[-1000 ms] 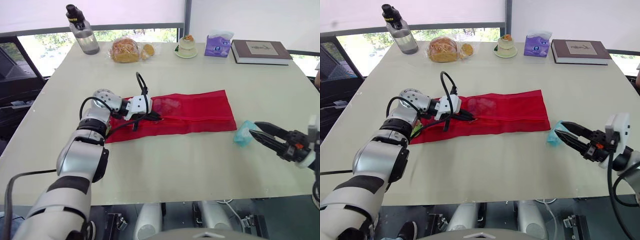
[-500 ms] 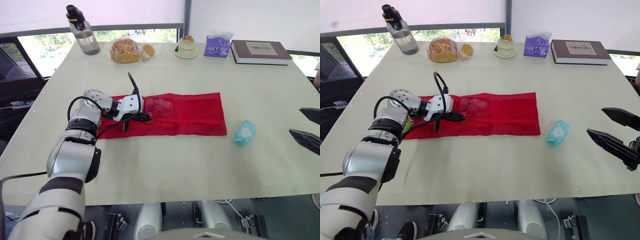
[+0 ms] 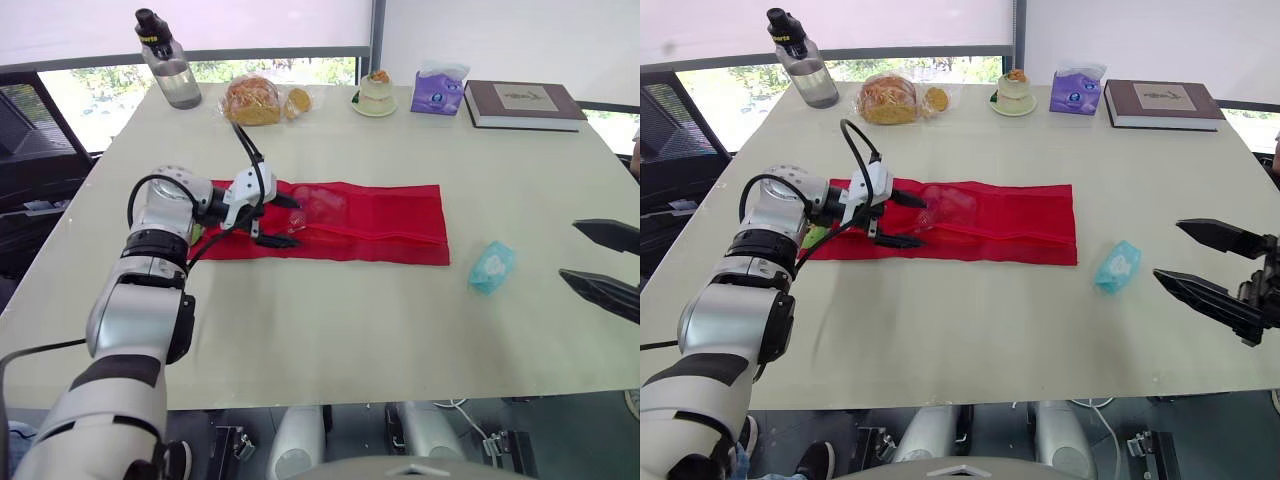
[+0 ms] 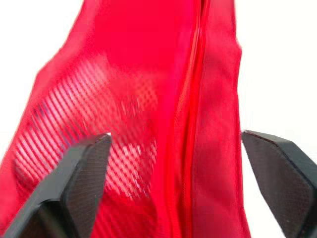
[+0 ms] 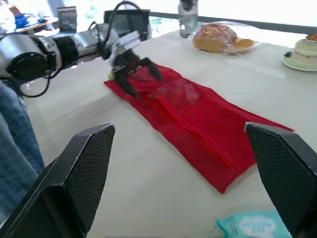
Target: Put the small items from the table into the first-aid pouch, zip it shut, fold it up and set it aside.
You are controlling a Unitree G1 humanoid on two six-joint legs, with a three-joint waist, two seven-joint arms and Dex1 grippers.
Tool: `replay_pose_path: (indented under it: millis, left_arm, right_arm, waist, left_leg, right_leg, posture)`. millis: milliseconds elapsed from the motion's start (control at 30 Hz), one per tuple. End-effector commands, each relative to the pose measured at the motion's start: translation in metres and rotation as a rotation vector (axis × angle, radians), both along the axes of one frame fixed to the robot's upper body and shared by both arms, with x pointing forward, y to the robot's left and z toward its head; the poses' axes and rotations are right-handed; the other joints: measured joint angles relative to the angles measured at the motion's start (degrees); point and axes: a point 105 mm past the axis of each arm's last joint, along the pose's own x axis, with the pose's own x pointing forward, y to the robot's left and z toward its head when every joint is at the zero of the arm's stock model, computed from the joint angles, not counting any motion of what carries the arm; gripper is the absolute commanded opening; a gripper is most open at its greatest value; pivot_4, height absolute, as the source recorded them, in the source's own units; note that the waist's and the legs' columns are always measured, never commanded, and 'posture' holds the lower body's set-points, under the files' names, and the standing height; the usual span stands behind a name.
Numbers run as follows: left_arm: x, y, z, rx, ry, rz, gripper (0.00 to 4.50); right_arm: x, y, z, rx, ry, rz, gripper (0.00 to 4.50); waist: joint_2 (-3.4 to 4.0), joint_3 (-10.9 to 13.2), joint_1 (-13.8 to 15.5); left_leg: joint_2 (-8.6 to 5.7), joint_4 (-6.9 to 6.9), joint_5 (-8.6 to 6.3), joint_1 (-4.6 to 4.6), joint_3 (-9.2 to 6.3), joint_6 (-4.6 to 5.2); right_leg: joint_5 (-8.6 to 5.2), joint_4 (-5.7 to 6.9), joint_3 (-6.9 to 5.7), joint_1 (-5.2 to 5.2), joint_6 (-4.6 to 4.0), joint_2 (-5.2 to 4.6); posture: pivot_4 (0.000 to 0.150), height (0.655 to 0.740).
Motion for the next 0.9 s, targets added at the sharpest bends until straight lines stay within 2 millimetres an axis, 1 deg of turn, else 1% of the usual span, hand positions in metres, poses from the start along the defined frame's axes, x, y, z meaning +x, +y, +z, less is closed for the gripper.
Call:
replay_pose_path:
  millis: [33,167,300,333,400,467,533,667,767,800,867,900]
  left_arm:
    - [-0.004,-0.026,0.016,-0.058,-0.051,-0.096,4.47]
    - [0.004,-0.062,0.01,-0.103,-0.119,-0.072,4.47]
    - [0.004,-0.106,-0.005,-0.158,-0.142,-0.071,4.47]
    - [0.004,-0.112,-0.006,-0.169,-0.141,-0.07,4.47]
    - [0.0,-0.122,-0.011,-0.175,-0.139,-0.092,4.47]
    - [0.004,-0.134,-0.02,-0.156,-0.157,-0.081,4.47]
    - [0.008,-0.14,-0.025,-0.134,-0.174,-0.064,4.47]
    - [0.016,-0.144,-0.034,-0.062,-0.221,-0.043,4.47]
    - [0.02,-0.15,-0.034,-0.084,-0.206,-0.015,4.47]
    - [0.021,-0.152,-0.034,-0.095,-0.201,-0.006,4.09]
    - [0.021,-0.158,-0.034,-0.103,-0.198,-0.002,3.85]
    - [0.021,-0.16,-0.034,-0.105,-0.196,-0.003,3.32]
  right_arm:
    - [0.001,0.005,0.007,-0.024,-0.051,0.002,4.5]
    - [0.0,0.006,0.005,-0.026,-0.045,0.004,4.5]
    - [-0.001,0.003,0.0,-0.042,-0.034,-0.036,4.5]
    - [-0.001,0.003,-0.001,-0.045,-0.032,-0.042,4.5]
    - [-0.001,0.003,-0.002,-0.055,-0.035,-0.053,4.5]
    - [-0.004,0.004,-0.002,-0.059,-0.038,-0.063,4.5]
    - [-0.005,0.003,-0.003,-0.071,-0.043,-0.079,4.5]
    - [-0.004,0.0,-0.008,-0.118,-0.057,-0.136,4.5]
    - [-0.002,-0.005,-0.01,-0.149,-0.083,-0.2,4.5]
    - [0.0,-0.007,-0.012,-0.163,-0.088,-0.226,4.5]
    - [-0.001,-0.007,-0.014,-0.171,-0.095,-0.241,4.5]
    - [-0.001,-0.007,-0.015,-0.17,-0.098,-0.244,4.5]
  waist:
    - [0.0,0.0,0.2]
    - [0.0,0.0,0.2]
    - [-0.01,0.0,0.2]
    - [-0.01,0.0,0.2]
    - [-0.01,0.0,0.1]
    - [-0.01,0.0,-0.1]
    - [-0.01,0.0,0.0]
    - [-0.01,0.0,0.0]
    - [-0.02,0.0,0.1]
    - [-0.02,0.0,0.1]
    - [-0.03,0.0,0.2]
    - [-0.02,0.0,0.2]
  left_leg:
    - [0.0,0.02,0.0,-0.02,-0.02,0.0]
    - [-0.04,0.02,0.0,-0.05,0.0,0.0]
    - [-0.07,0.05,0.0,-0.05,-0.01,0.0]
    - [-0.09,0.05,0.0,-0.04,0.0,0.0]
    - [-0.09,0.06,0.0,-0.05,-0.01,0.0]
    - [-0.09,0.06,0.0,-0.01,0.01,0.0]
    - [-0.09,0.06,0.0,0.01,-0.01,0.0]
    - [-0.09,0.07,0.0,0.0,-0.02,0.0]
    - [-0.1,0.07,0.0,-0.02,-0.01,0.0]
    - [-0.12,0.07,0.0,-0.03,0.0,0.0]
    - [-0.13,0.07,0.0,-0.04,0.0,0.0]
    - [-0.13,0.07,0.0,-0.04,-0.01,0.0]
  right_leg:
    - [0.0,0.01,-0.02,0.0,-0.01,-0.03]
    - [0.04,-0.03,0.01,0.02,-0.04,-0.13]
    - [0.02,-0.02,0.01,0.03,-0.02,-0.13]
    - [0.03,-0.02,0.01,0.03,-0.01,-0.12]
    - [0.02,0.0,0.01,0.02,-0.01,-0.09]
    - [0.02,0.01,0.03,0.02,0.0,-0.03]
    - [0.0,0.04,0.03,0.03,0.03,-0.02]
    - [-0.04,0.02,0.04,0.02,0.11,0.02]
    - [-0.04,0.0,0.03,0.02,0.1,0.0]
    - [-0.04,-0.01,0.04,0.02,0.11,-0.03]
    - [-0.04,-0.01,0.04,0.02,0.11,-0.04]
    - [-0.04,-0.03,0.03,0.03,0.11,-0.04]
  posture:
    - [0.15,0.74]
    - [0.15,0.74]
    - [0.15,0.74]
    - [0.15,0.74]
    - [0.15,0.74]
    - [0.15,0.74]
    - [0.15,0.74]
    - [0.15,0.74]
    - [0.15,0.74]
    - [0.15,0.74]
    - [0.15,0.74]
    - [0.15,0.74]
